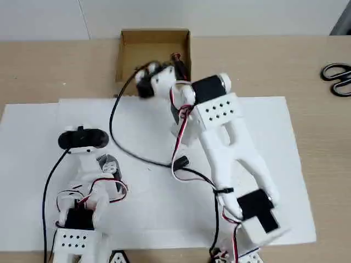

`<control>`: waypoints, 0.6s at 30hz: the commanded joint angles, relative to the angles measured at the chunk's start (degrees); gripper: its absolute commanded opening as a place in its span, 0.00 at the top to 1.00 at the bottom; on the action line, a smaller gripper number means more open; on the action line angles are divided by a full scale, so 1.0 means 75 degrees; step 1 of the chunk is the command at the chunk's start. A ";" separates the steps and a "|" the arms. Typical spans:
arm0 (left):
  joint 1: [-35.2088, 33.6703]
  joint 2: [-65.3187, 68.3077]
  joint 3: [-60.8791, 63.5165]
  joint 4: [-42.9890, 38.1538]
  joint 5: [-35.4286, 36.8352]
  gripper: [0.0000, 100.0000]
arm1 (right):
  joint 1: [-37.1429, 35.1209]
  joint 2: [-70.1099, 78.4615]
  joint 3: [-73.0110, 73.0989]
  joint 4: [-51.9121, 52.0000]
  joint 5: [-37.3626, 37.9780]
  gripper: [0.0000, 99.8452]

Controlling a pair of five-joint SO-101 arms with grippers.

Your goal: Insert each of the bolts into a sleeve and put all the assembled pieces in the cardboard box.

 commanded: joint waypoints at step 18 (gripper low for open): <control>-0.0656 -0.0094 -0.0053 -0.0070 -0.0141 1.00 | 0.0135 -0.1448 0.2356 -0.0615 0.5955 0.83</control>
